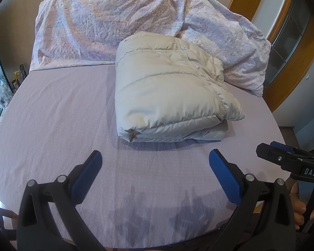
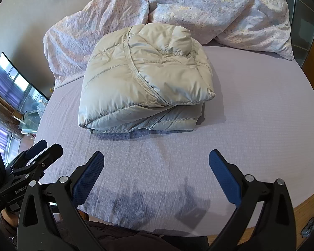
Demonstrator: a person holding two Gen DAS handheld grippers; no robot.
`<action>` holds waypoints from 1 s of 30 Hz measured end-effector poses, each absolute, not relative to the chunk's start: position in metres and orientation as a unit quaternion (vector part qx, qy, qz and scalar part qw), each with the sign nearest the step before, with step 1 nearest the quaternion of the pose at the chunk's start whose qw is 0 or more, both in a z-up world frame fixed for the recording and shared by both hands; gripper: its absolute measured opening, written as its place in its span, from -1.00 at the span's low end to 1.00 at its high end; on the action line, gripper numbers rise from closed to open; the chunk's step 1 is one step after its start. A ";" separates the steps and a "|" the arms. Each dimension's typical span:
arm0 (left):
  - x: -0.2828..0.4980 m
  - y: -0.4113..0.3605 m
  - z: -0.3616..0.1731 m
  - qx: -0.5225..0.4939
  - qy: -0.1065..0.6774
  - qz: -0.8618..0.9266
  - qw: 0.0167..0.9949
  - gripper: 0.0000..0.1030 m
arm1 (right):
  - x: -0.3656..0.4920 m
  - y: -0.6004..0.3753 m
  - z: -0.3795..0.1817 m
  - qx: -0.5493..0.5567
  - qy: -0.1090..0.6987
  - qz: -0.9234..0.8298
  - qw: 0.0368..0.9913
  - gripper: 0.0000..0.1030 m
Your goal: Fold large clothes
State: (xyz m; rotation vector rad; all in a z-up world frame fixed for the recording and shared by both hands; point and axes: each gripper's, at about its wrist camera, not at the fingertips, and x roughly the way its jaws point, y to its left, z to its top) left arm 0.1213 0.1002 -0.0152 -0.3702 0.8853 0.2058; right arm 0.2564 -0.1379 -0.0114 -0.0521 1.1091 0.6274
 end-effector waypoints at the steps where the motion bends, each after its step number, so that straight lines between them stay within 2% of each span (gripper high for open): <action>1: 0.122 0.100 -0.015 -0.178 0.425 0.099 0.882 0.96 | 0.257 -0.138 -0.012 -0.024 0.518 0.293 0.803 0.97; 30: 0.122 0.098 -0.015 -0.177 0.426 0.100 0.882 0.96 | 0.257 -0.138 -0.012 -0.025 0.519 0.295 0.802 0.97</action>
